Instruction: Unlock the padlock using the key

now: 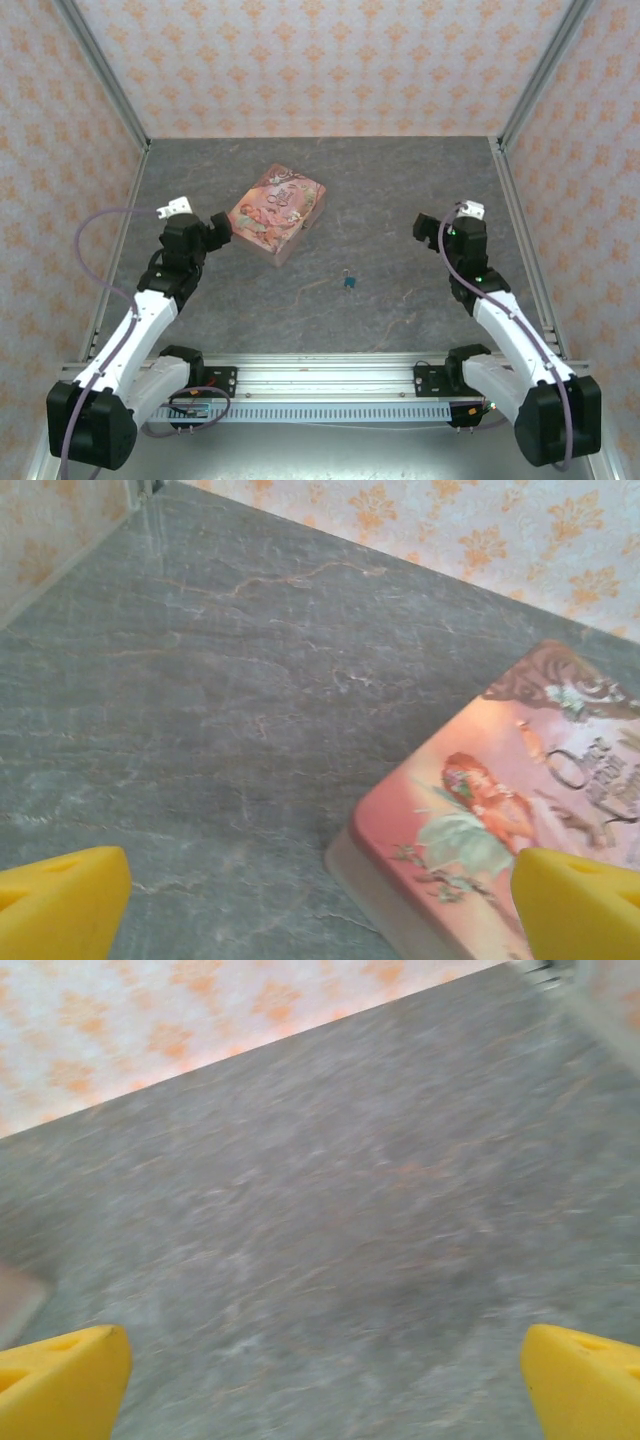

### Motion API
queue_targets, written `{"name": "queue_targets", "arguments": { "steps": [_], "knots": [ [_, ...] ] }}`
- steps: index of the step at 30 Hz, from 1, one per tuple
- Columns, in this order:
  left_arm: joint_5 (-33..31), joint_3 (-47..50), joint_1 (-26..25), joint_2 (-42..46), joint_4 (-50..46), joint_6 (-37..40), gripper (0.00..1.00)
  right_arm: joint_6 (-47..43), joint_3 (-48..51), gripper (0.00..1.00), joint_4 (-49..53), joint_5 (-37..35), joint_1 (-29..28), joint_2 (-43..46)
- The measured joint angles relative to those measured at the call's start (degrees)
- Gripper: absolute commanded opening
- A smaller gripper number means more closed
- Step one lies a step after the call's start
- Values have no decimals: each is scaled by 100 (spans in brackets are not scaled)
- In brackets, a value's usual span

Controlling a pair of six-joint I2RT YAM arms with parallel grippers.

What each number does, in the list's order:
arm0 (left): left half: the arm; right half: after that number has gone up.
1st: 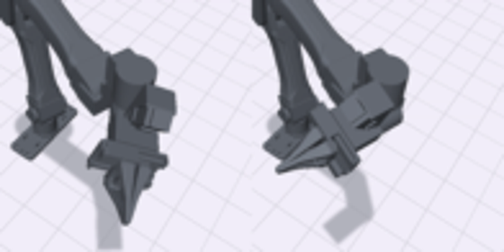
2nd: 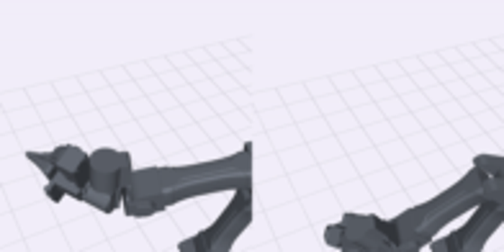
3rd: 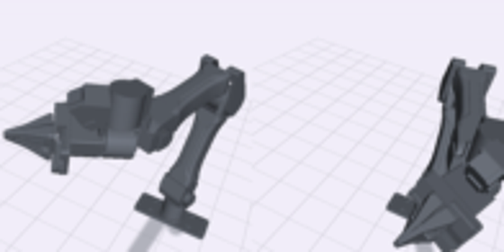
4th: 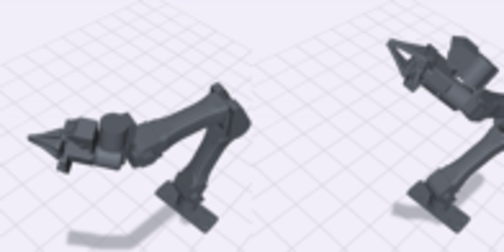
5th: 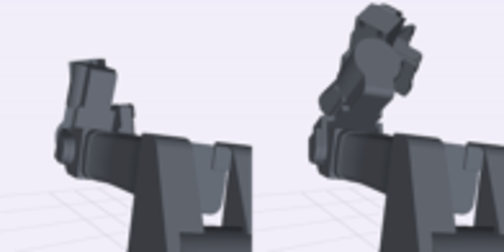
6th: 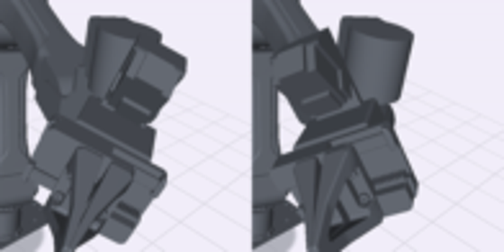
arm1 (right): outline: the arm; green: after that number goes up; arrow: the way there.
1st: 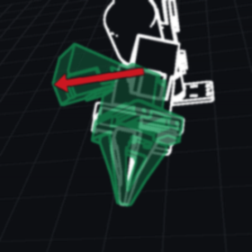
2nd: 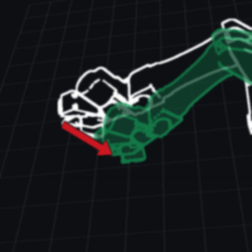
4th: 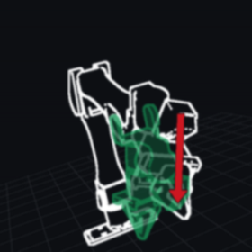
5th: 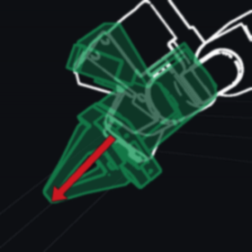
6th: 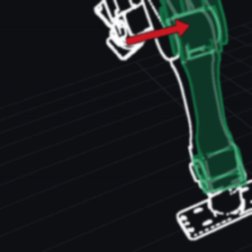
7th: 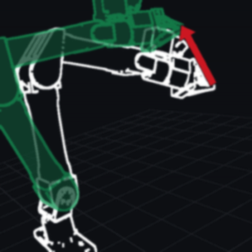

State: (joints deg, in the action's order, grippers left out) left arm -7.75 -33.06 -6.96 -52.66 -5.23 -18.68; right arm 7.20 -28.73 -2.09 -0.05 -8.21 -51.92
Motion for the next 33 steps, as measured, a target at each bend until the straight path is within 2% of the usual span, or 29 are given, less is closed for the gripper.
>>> {"name": "queue_targets", "arguments": {
  "steps": [3, 7, 14, 19, 27, 29, 33],
  "knots": [
    [-227, 284, 0, -214, 437, 295, 97, -278, 597, 99, -706, -168, 291, -136],
    [-621, 385, 0, -778, 1051, 697, 97, -555, 1143, 99, -1790, -210, 479, -822],
    [-820, 815, 0, -1628, 2361, 1158, 97, -811, 1235, 99, -3783, -184, 627, -2363],
    [-750, 1049, 0, -2129, 3272, 1495, 96, -905, 1196, 99, -4636, -9, 693, -3305],
    [-426, 1143, 66, -3047, 4793, 1926, 96, -984, 584, 99, -4419, 195, 730, -3497],
    [-262, 1143, 90, -3215, 4835, 2000, 100, -984, 494, 99, -4419, 197, 743, -3497],
    [20, 1086, 236, -3289, 4809, 2020, 100, -984, 490, 99, -4330, 199, 767, -3499]
  ]
}}
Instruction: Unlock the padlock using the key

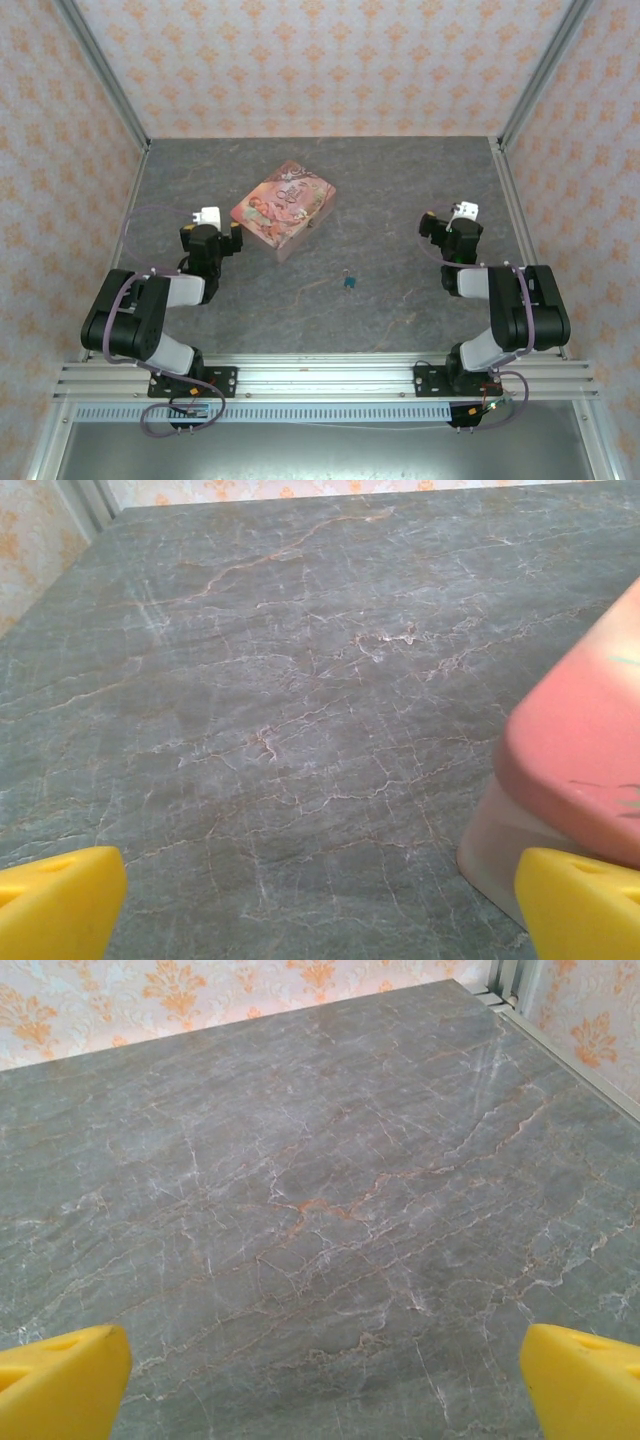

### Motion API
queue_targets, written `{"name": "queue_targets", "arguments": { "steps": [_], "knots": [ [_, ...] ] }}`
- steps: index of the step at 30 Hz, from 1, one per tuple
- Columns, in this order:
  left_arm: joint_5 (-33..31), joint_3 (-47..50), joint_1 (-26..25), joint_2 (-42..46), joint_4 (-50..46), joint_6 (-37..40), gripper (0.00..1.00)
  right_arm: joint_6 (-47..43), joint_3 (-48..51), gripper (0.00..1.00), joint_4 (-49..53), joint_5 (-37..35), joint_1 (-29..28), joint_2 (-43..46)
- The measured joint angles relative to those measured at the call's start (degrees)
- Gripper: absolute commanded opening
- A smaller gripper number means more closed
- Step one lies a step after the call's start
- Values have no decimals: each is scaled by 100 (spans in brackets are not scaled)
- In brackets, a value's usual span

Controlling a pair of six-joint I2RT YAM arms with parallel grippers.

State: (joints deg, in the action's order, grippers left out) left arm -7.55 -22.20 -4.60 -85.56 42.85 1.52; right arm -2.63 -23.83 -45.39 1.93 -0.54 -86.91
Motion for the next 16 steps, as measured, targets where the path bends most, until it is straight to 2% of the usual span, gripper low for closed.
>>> {"name": "queue_targets", "arguments": {
  "steps": [4, 16],
  "knots": [
    [140, -114, 175, -11, -9, -15, 100, 0, 0, 99, 59, 0, 0, 0],
    [269, -127, 175, -11, -13, -15, 100, -2, 0, 99, 92, 0, 0, 0]
  ]
}}
